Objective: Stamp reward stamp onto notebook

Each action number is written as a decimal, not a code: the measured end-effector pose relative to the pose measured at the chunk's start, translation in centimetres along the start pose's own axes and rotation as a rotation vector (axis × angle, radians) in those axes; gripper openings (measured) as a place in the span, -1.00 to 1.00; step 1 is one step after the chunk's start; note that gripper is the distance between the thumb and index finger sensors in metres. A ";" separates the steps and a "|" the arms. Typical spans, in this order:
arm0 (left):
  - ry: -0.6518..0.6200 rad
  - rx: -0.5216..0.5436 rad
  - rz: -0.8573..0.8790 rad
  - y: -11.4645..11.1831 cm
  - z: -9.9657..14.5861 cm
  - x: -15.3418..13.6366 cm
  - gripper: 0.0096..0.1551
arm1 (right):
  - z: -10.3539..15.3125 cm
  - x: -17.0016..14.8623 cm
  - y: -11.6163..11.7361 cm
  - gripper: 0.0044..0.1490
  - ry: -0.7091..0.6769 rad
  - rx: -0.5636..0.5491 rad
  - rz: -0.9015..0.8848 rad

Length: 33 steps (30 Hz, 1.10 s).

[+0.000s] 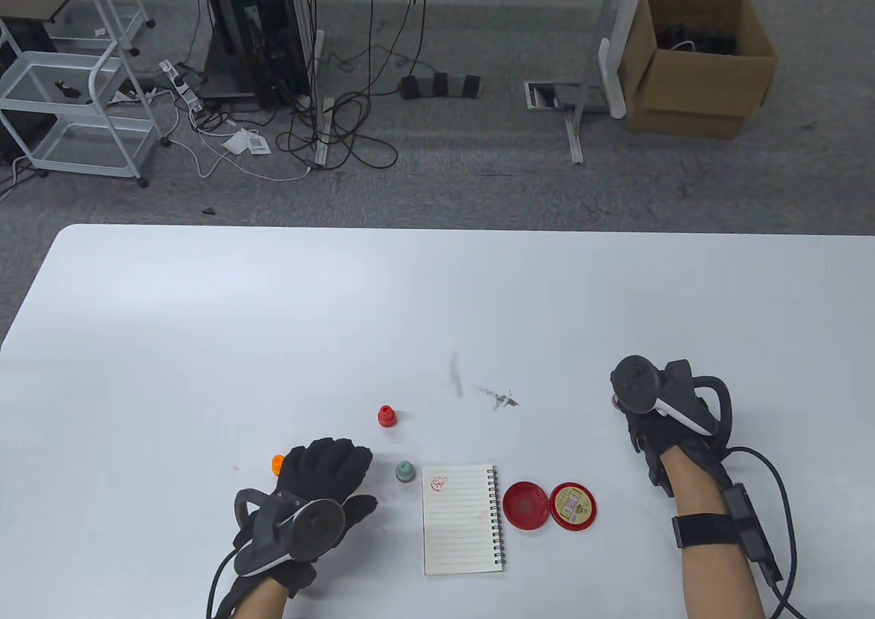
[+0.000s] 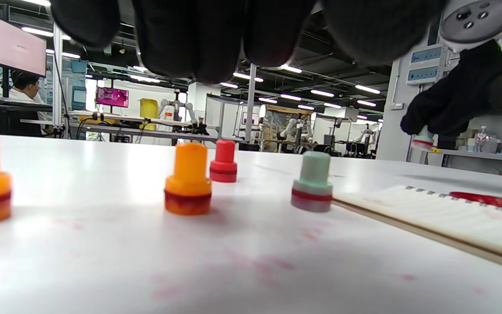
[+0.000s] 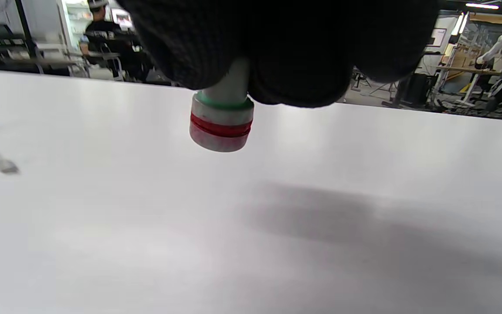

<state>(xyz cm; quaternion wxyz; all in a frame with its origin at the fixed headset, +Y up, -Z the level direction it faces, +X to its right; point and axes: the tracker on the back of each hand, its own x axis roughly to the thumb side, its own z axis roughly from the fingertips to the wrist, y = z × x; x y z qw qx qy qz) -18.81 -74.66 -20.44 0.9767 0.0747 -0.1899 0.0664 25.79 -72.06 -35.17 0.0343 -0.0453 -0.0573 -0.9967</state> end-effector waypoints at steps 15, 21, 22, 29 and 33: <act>0.004 -0.009 -0.008 0.1 -0.1 -0.1 -0.20 | -1.7 -0.6 4.1 -0.32 0.045 0.090 0.115; 0.000 -0.018 -0.005 0.1 -0.1 -0.1 -0.21 | -1.7 -0.7 4.1 -0.31 0.052 0.098 0.107; -0.001 -0.019 -0.005 0.2 -0.1 -0.1 -0.21 | -1.6 -0.8 4.1 -0.28 0.055 0.102 0.102; -0.009 0.000 -0.007 0.6 0.1 0.2 -0.22 | -0.9 -0.9 1.6 -0.16 0.077 0.082 -0.012; -0.006 -0.002 -0.010 0.6 0.1 0.1 -0.22 | -0.1 0.1 0.2 -0.17 0.043 0.046 -0.017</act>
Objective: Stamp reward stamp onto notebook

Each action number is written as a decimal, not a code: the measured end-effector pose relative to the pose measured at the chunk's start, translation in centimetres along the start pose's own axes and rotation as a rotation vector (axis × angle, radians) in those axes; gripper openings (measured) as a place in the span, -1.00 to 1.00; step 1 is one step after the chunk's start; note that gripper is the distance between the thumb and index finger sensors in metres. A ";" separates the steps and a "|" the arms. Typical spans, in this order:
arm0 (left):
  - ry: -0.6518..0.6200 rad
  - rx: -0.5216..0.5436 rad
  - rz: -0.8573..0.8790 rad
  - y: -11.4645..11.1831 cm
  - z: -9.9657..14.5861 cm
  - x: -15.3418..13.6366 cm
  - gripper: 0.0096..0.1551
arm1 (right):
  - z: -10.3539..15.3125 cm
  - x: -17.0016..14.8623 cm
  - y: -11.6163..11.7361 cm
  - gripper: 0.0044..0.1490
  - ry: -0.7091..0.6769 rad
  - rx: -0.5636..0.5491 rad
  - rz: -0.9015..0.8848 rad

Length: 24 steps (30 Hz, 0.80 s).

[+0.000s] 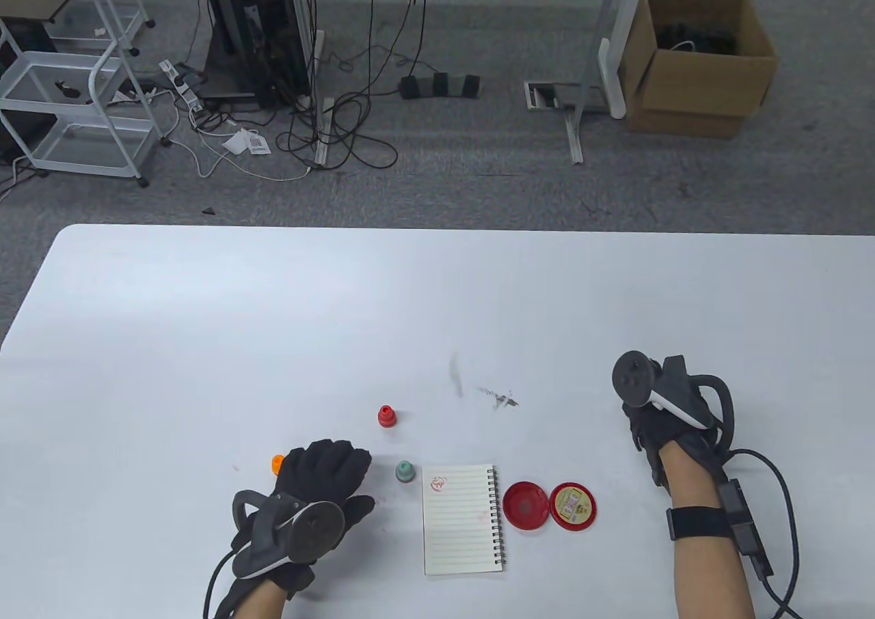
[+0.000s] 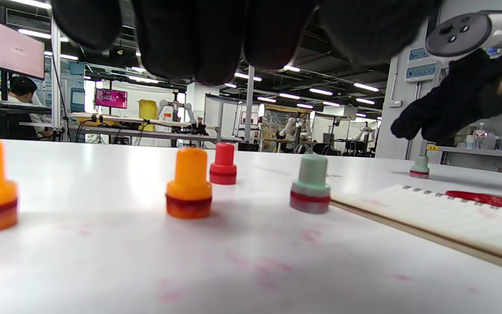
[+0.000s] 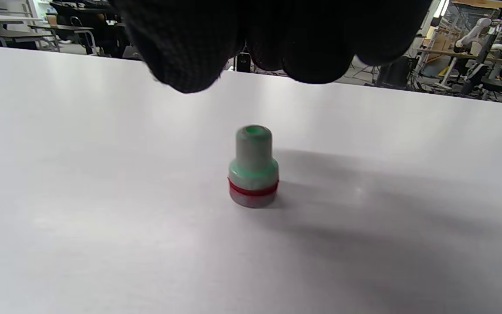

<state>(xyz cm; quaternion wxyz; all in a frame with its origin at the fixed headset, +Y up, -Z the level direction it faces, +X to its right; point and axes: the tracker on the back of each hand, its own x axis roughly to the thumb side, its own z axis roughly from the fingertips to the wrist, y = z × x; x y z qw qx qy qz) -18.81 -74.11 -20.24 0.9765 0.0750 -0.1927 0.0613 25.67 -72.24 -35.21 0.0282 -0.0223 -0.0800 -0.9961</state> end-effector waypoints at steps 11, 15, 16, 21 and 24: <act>0.001 0.009 0.005 0.0 0.1 0.0 -0.23 | 3.0 4.2 -1.3 -0.19 -0.105 -0.049 -0.050; 0.010 0.008 0.014 0.0 0.1 -0.2 -0.23 | 4.1 5.3 -1.1 -0.19 -0.131 -0.069 -0.079; 0.011 0.009 0.016 0.0 0.1 -0.3 -0.23 | 4.3 5.4 -1.0 -0.20 -0.133 -0.071 -0.086; 0.051 0.059 0.060 0.7 0.5 -1.4 -0.24 | 5.7 6.1 -0.4 -0.22 -0.145 -0.095 -0.190; 0.117 0.113 0.162 1.4 1.1 -3.2 -0.25 | 6.7 6.5 0.2 -0.21 -0.154 -0.101 -0.266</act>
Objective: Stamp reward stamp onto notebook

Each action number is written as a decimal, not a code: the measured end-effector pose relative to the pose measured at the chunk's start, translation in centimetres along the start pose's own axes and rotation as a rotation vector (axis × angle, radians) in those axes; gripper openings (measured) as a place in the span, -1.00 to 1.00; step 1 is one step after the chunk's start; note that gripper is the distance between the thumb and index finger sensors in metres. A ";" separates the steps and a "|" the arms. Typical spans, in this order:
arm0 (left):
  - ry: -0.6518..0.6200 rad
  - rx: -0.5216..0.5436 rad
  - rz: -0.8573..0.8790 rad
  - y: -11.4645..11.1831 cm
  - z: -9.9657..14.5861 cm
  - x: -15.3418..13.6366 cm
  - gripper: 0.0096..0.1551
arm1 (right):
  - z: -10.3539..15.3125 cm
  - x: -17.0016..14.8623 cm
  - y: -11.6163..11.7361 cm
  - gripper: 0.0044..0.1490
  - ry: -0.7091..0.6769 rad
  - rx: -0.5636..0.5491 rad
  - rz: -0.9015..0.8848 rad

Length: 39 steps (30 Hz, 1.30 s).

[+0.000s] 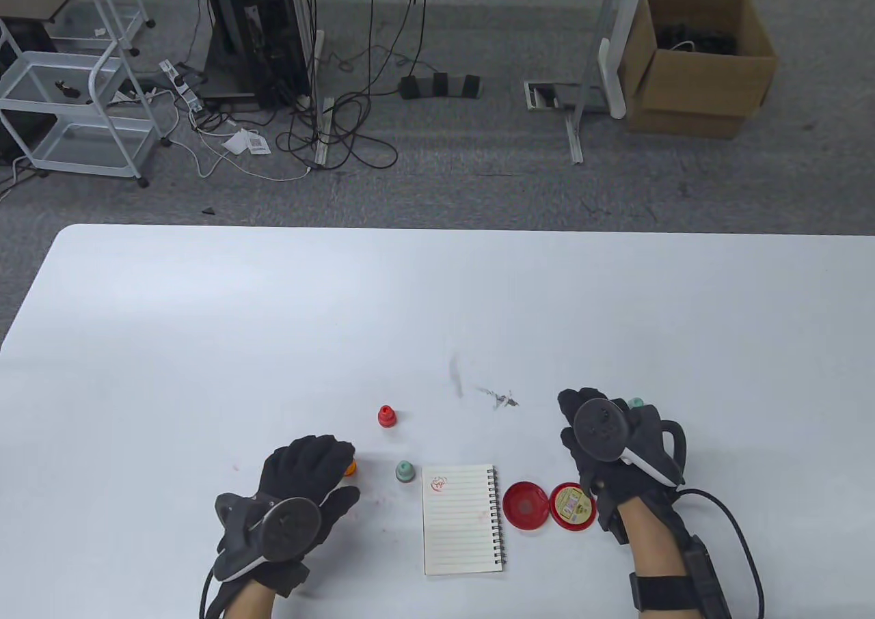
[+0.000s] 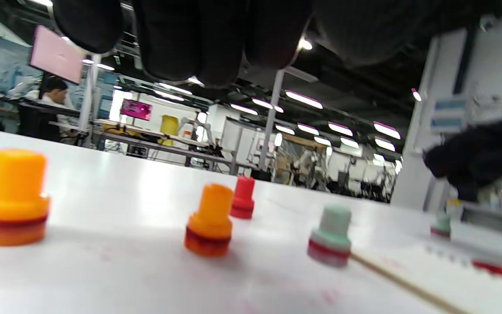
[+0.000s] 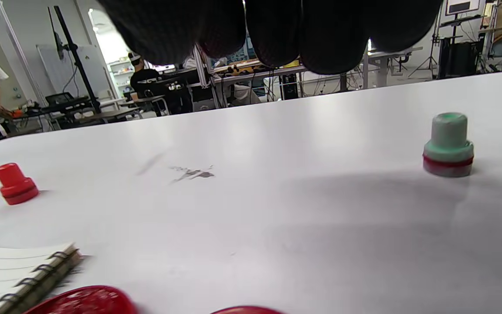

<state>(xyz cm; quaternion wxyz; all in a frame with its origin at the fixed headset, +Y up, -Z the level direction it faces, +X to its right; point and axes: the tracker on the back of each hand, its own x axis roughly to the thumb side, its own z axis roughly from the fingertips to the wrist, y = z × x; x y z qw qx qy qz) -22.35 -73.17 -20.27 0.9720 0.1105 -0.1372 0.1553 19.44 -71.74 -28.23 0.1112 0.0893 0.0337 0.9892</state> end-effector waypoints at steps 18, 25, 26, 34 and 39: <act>0.143 -0.022 -0.035 -0.1 0.1 -3.2 -0.25 | 5.4 -0.1 3.1 -0.05 -0.041 -0.143 -0.033; 0.109 -0.067 -0.097 -0.8 0.0 -2.0 -0.25 | 5.2 -0.1 4.5 -0.03 -0.053 -0.052 -0.029; 0.107 -0.074 -0.100 -0.7 0.0 -1.8 -0.25 | 5.1 -0.1 4.6 -0.03 -0.055 -0.046 -0.034; 0.070 -0.082 -0.075 0.0 -0.7 -0.2 -0.23 | 5.3 0.2 4.6 -0.06 -0.060 -0.048 -0.033; 0.067 -0.114 -0.203 1.3 -1.8 0.4 -0.22 | 5.3 0.2 4.6 -0.09 -0.064 -0.056 -0.046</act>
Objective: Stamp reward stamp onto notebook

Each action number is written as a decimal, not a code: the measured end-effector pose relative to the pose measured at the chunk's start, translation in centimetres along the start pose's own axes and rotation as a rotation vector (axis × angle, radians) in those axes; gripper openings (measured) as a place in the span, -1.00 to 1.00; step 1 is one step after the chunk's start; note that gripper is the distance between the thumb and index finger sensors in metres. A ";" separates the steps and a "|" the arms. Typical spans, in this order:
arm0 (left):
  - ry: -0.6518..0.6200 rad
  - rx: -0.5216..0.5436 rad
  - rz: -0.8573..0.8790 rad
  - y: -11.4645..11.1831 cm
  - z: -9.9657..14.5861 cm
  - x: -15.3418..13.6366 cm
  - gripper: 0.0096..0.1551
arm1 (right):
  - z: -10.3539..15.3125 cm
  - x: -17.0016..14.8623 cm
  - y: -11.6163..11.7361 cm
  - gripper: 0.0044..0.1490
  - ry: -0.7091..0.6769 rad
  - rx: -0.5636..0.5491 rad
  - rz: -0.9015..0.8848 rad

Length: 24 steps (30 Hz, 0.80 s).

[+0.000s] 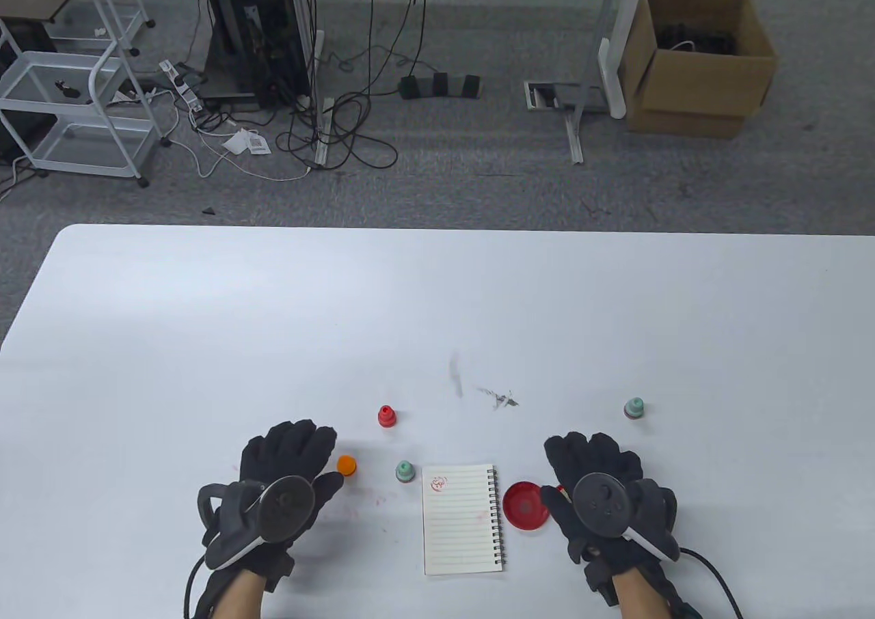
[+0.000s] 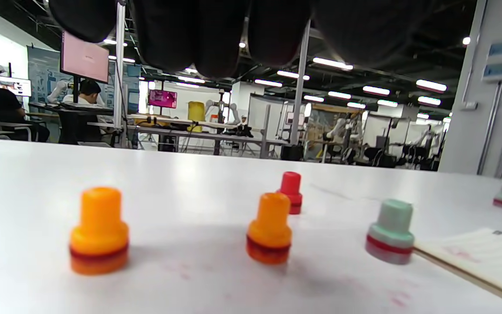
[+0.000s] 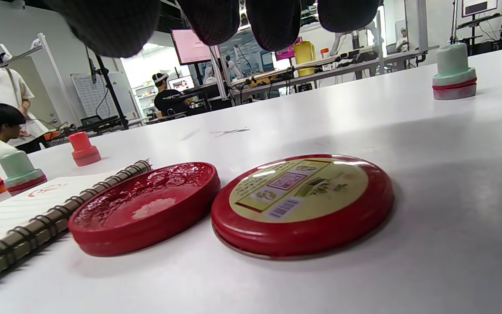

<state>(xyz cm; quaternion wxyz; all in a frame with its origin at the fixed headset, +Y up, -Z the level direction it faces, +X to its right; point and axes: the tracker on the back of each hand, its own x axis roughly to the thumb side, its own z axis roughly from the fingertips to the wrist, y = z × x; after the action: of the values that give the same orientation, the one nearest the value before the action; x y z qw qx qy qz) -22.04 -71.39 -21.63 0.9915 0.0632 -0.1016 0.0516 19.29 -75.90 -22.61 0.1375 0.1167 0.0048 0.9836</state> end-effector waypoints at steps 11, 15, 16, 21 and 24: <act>0.108 -0.187 -0.027 -0.7 -3.3 -3.7 -0.20 | 0.0 -0.1 -0.2 -0.13 0.004 0.004 -0.014; 0.117 -0.252 -0.081 -2.1 -3.6 -4.5 -0.18 | -0.1 -0.1 -0.2 -0.14 0.004 0.016 -0.016; 0.122 -0.266 -0.087 -2.4 -3.6 -4.7 -0.17 | -0.1 -0.1 -0.2 -0.14 0.004 0.017 -0.017; 0.134 -0.340 -0.090 -4.3 -3.7 -5.7 -0.15 | 0.0 -0.1 -0.2 -0.15 0.005 0.021 -0.018; 0.144 -0.372 -0.104 -5.2 -3.7 -6.1 -0.15 | -0.1 -0.1 -0.2 -0.15 0.003 0.029 -0.022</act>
<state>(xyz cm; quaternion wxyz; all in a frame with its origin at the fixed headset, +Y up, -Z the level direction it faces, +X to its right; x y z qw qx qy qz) -26.64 -76.60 -27.04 0.9921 -0.1194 -0.0349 -0.0150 19.38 -75.73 -22.70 0.1466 0.1173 0.0205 0.9820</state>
